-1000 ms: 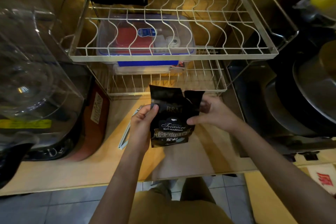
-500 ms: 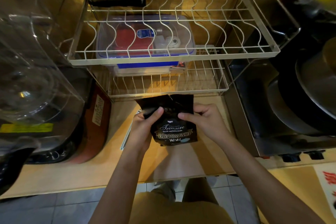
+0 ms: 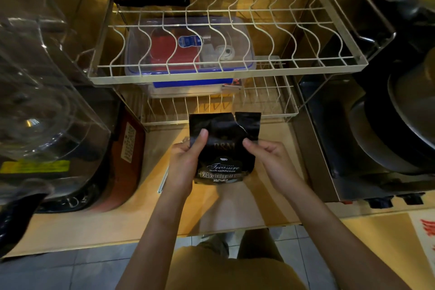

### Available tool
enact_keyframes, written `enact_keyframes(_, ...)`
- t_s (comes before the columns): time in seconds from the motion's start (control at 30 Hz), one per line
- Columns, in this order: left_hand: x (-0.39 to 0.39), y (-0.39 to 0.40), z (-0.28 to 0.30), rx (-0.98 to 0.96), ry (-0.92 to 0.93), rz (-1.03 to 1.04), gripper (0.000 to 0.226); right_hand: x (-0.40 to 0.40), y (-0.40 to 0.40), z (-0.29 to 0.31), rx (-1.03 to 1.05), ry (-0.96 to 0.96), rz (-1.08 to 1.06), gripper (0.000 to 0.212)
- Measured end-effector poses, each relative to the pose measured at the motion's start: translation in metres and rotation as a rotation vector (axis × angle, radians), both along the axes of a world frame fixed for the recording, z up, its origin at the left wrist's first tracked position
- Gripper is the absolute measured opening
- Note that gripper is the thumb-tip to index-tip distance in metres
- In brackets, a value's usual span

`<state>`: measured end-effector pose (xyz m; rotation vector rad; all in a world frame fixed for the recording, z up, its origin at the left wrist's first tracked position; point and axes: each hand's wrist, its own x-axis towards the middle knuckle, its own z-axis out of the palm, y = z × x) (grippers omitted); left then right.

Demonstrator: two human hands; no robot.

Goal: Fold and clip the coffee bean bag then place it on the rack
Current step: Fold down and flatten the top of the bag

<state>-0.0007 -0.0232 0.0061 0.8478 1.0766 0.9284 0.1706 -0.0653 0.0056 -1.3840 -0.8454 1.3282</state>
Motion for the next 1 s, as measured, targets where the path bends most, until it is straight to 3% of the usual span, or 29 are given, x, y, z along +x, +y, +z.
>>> enact_keyframes(0.2, 0.003, 0.006, 0.010, 0.093, 0.081, -0.003, 0.016, -0.005, 0.001, 0.002, 0.062, 0.067, -0.069, 0.017)
enact_keyframes(0.27, 0.004, 0.009, 0.012, 0.129, 0.056, 0.019, 0.029, -0.008, 0.003, 0.008, 0.097, 0.099, -0.084, 0.023)
enact_keyframes(0.37, 0.005, 0.009, 0.014, 0.159, 0.051, 0.089, 0.054, -0.012, 0.006, 0.013, 0.101, 0.132, -0.192, 0.052)
enact_keyframes(0.43, 0.008, 0.009, 0.016, 0.200, 0.074, 0.098, 0.050, -0.014, 0.009, 0.015, 0.113, 0.113, -0.254, 0.058)
enact_keyframes(0.5, 0.011, 0.011, 0.015, 0.221, 0.118, 0.080, 0.035, -0.013, 0.010, 0.015, 0.110, 0.075, -0.298, 0.045)
enact_keyframes(0.63, 0.012, 0.011, 0.008, 0.265, 0.193, 0.003, 0.017, -0.006, 0.011, 0.014, 0.099, -0.022, -0.224, 0.016)
enact_keyframes(0.8, 0.002, 0.008, -0.002, 0.363, 0.296, -0.176, 0.034, 0.009, 0.003, 0.010, 0.120, -0.052, -0.104, 0.021)
enact_keyframes(1.0, -0.001, 0.008, -0.008, 0.363, 0.384, -0.157, 0.021, 0.017, -0.005, 0.008, 0.096, -0.162, 0.026, 0.038)
